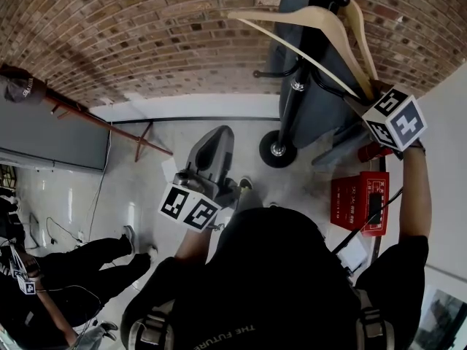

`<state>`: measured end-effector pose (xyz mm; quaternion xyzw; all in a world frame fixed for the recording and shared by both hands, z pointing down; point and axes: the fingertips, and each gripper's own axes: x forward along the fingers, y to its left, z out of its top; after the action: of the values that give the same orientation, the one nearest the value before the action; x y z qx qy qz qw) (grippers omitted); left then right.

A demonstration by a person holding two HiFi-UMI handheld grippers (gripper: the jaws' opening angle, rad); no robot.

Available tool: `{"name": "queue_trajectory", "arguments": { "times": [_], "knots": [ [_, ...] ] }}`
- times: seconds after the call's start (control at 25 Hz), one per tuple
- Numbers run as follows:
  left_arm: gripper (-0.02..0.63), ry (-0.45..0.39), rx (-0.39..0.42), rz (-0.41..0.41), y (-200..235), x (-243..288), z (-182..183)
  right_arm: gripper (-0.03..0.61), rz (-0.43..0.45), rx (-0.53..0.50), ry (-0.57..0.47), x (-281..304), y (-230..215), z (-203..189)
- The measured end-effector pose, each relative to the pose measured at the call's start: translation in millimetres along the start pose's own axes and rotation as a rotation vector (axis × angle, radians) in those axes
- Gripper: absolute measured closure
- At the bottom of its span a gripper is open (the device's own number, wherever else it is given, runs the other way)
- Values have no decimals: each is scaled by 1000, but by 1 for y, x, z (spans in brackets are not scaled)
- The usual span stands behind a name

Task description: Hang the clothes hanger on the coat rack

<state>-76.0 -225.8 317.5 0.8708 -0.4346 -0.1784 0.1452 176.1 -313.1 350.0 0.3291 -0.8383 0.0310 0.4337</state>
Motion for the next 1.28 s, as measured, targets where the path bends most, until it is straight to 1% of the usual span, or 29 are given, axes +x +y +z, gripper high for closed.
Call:
{"name": "queue_trajectory", "arguments": {
  "times": [0.28,0.48,0.8,1.08,1.28],
  "knots": [
    [594,-2,-1,18,5,-7,5,549,-11,-14,34,7,-2,-4],
    [594,-5,4,24,8,-14,7,549,23,16,29,13,7,-8],
    [594,1,6,22,7,-15,6,549,29,26,24,17,7,-9],
    [594,4,9,24,10,-19,8,549,15,24,19,20,8,-7],
    [594,9,7,28,12,-22,9,549,-12,27,10,24,6,-5]
  ]
}}
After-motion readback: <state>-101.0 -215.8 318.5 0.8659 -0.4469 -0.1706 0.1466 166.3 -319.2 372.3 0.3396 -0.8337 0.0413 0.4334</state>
